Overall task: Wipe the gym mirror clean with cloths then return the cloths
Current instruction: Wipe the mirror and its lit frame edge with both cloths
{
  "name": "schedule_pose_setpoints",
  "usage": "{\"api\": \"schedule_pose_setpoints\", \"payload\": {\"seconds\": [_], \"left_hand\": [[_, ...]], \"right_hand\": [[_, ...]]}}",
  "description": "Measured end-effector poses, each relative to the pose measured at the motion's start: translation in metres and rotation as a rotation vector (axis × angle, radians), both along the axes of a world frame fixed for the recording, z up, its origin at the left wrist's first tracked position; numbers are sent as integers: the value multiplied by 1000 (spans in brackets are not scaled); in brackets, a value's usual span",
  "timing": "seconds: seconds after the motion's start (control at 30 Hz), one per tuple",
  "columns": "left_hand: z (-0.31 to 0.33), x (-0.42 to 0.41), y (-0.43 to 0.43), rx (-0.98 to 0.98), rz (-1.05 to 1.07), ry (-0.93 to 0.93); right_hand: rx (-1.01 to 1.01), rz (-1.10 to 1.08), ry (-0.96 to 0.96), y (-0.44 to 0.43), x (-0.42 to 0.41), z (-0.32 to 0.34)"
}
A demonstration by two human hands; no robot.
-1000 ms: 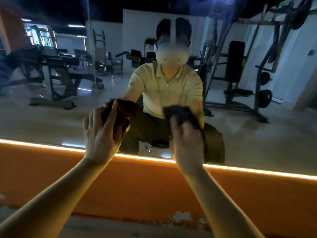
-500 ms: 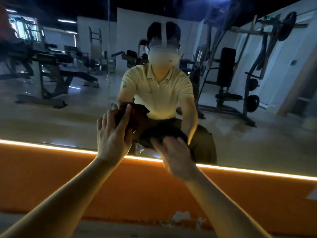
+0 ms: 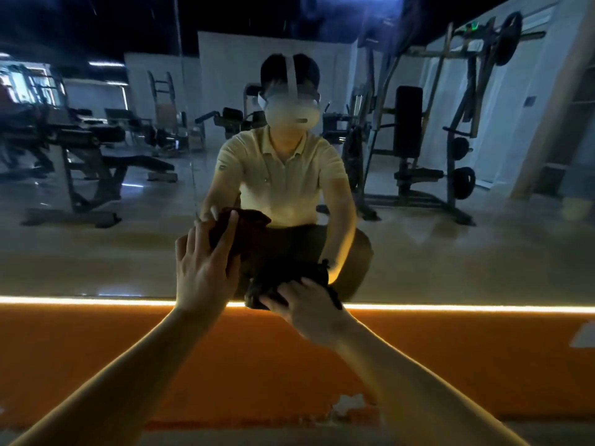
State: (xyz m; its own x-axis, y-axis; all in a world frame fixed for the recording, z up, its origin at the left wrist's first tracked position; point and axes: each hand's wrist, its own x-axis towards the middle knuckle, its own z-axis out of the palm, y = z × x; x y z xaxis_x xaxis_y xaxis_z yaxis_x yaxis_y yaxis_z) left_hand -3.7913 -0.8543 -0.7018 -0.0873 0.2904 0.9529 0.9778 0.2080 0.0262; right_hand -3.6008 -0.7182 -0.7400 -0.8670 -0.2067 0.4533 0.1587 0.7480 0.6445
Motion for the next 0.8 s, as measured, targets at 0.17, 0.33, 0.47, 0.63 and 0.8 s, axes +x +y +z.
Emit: {"api": "schedule_pose_setpoints", "payload": {"seconds": [0.17,0.33,0.47,0.63,0.8], "left_hand": [[19,1,-26,-113,6,104],[31,-20,-63,-97,96,101],[24,-45,-88,-16,156,-102],[-6,-61,-97,-26,139,-217],[1,-66,-85,-25,105,-196]], "right_hand": [[-202,-14,550,14,12,73],[-357,-187,723,2,-15,87],[-184,23,346,-21,-41,17],[-19,44,129,-31,-51,-2],[-275,-95,737,-11,-49,84]]}}
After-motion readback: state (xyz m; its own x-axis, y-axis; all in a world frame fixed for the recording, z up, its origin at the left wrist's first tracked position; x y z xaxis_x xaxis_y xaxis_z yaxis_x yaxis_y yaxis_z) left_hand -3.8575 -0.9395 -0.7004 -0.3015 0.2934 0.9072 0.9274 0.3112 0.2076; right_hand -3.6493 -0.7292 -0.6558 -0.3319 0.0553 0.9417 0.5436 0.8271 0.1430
